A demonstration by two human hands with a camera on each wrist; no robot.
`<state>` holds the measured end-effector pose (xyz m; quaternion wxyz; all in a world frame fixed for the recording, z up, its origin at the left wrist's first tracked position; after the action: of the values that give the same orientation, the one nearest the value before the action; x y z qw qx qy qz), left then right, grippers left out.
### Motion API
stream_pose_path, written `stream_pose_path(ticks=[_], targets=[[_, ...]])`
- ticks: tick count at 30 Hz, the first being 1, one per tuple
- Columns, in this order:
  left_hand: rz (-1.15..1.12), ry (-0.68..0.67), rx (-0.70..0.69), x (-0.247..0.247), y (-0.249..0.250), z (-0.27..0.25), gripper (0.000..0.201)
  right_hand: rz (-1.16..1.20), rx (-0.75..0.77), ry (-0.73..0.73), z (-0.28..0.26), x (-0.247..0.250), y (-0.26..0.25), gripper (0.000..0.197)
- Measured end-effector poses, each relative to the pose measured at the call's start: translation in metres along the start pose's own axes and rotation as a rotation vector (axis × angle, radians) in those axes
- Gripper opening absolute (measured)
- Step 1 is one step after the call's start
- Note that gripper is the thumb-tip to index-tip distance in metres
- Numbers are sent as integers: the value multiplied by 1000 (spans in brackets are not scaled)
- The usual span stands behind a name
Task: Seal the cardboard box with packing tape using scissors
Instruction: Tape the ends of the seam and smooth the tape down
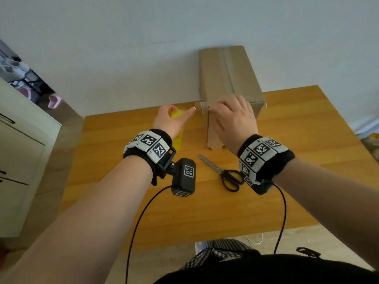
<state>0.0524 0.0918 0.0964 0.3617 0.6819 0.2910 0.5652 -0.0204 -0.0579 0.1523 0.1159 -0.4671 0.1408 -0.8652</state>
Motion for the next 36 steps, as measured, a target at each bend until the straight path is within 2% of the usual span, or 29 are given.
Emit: stream_pose_path(ticks=[2,6,10,15,25,30,36], targets=[[-2,15,17,-1,2,2,75,-45,37,-20,11,-1,3,23],[12,34,42,-6,2,7,85,-63,63,-155,19,-20,16,29],[-3,52,59,-13,3,10,86,-43,80,-186,21,-24,17,30],[-55,113,101,-21,2,5,84,-39,-1,-313,25,-26,22,34],[-162,176,205,-39,-3,-2,87,-1,11,-335,24,-27,26,35],[-170,158,213,-44,-2,-1,84,25,29,-307,24,-24,27,33],[-242,145,256,-53,-3,-3,79,27,20,-339,25,-26,26,35]])
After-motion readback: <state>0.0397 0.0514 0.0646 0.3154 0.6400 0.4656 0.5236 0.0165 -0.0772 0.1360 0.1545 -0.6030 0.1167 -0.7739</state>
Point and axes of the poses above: each hand's wrist, its own z-axis towards the middle knuckle, its own x-axis out of the back of the hand, y = z × x, the point moved 9 cm from there along z, towards the middle knuckle, and after that the axes turned 10 degrees about -x, right-handed, at the moved point
